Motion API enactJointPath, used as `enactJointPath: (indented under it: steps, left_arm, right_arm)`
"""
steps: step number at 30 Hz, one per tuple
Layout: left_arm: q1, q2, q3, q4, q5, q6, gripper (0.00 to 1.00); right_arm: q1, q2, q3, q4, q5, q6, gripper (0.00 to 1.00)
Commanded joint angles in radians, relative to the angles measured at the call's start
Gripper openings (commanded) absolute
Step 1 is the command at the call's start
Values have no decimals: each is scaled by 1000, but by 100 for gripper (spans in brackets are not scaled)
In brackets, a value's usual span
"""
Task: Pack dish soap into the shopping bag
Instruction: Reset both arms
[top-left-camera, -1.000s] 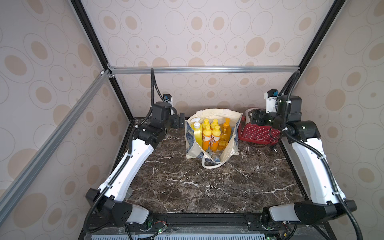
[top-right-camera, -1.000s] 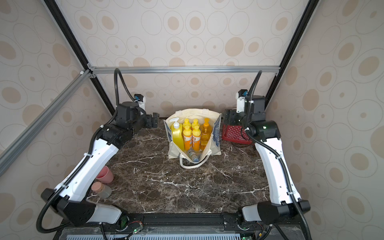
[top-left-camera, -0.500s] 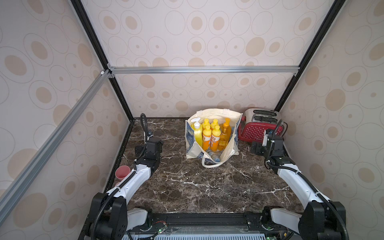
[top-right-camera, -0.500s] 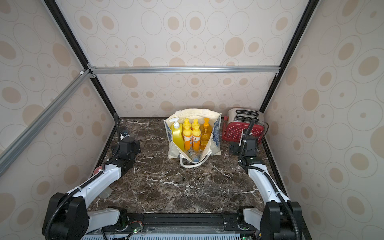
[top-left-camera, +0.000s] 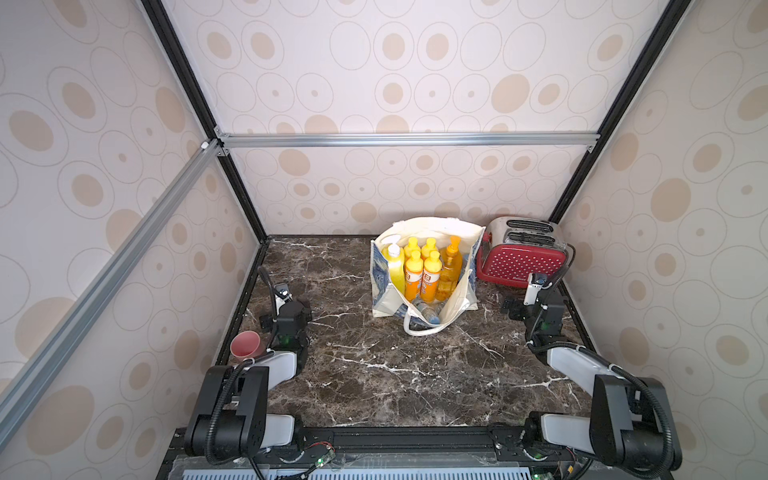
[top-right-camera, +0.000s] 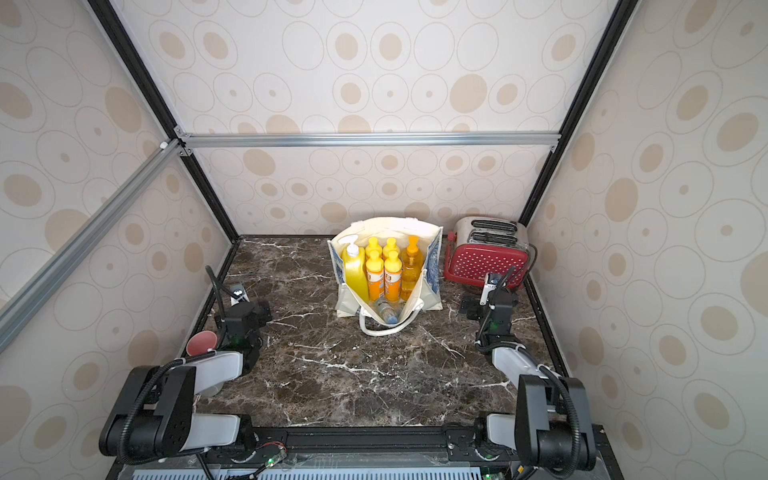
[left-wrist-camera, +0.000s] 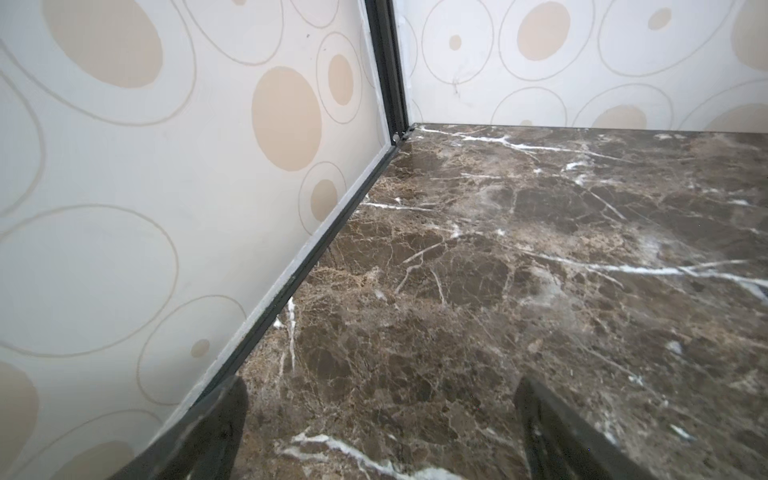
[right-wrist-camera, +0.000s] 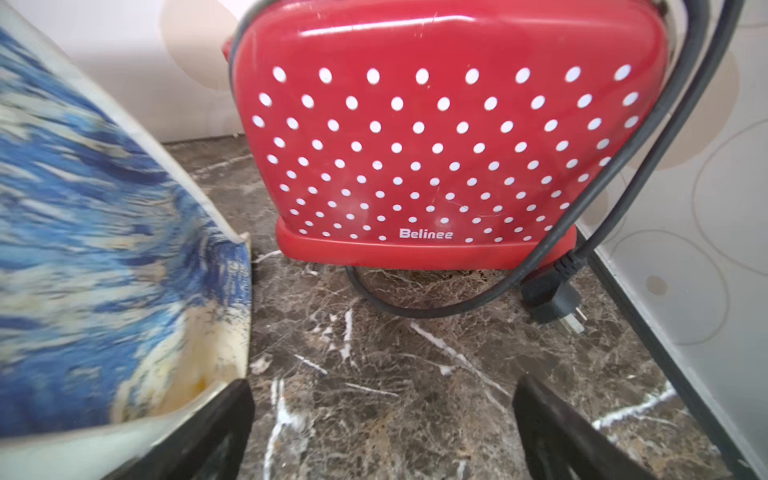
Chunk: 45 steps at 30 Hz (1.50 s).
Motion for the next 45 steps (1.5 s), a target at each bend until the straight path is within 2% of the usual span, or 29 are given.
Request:
enactJointPath:
  steps: [1,3,6,8,10,11,13,16,18,26,29,32,35,37,40,42,45]
  left_arm:
    - [2,86,-25,258,138,40,99]
    - [2,175,13,295,183,68,99]
    - [3,143,91,82,219,71,99]
    - [7,152,90,101,222,67,99]
    - [7,146,90,93,222,69,99]
    - [7,150,91,94,222,67,99]
    - [7,146,92,88,223,69,99]
    - [7,147,92,89,224,67,99]
    - [7,147,92,89,224,67,99]
    - [8,147,91,89,224,67,99]
    - [8,146,92,90,224,67,99]
    - [8,147,93,88,225,68,99]
    - [8,147,93,89,225,66,99]
    - [8,148,93,89,224,67,99]
    - [8,147,93,89,225,67,99]
    - [8,147,93,88,225,66,99]
    - [8,146,93,89,225,66,99]
  right_arm:
    - [-6,22,-106,169,-73,22,100]
    - [-5,48,-162,326,-121,12,100]
    - [-3,112,-197,455,-138,16,100]
    - [-3,215,-209,590,-181,10,100]
    - [-4,301,-176,620,-217,0,100]
    - [-3,319,-150,611,-239,-5,100]
    - [6,267,-110,443,-231,-25,100]
    - [42,291,-61,394,-167,-45,100]
    - [74,277,-19,275,-109,-67,100]
    - [90,281,-13,278,-78,-81,100]
    - [91,215,-87,367,-34,-59,100]
    - [90,156,-80,284,-48,-66,100]
    - [89,242,-48,308,-56,-65,100]
    - [89,289,-67,408,-70,-70,100]
    - [89,252,-77,360,-58,-69,100]
    - [89,280,-62,372,-48,-63,100]
    - [90,252,-76,364,-89,-81,100]
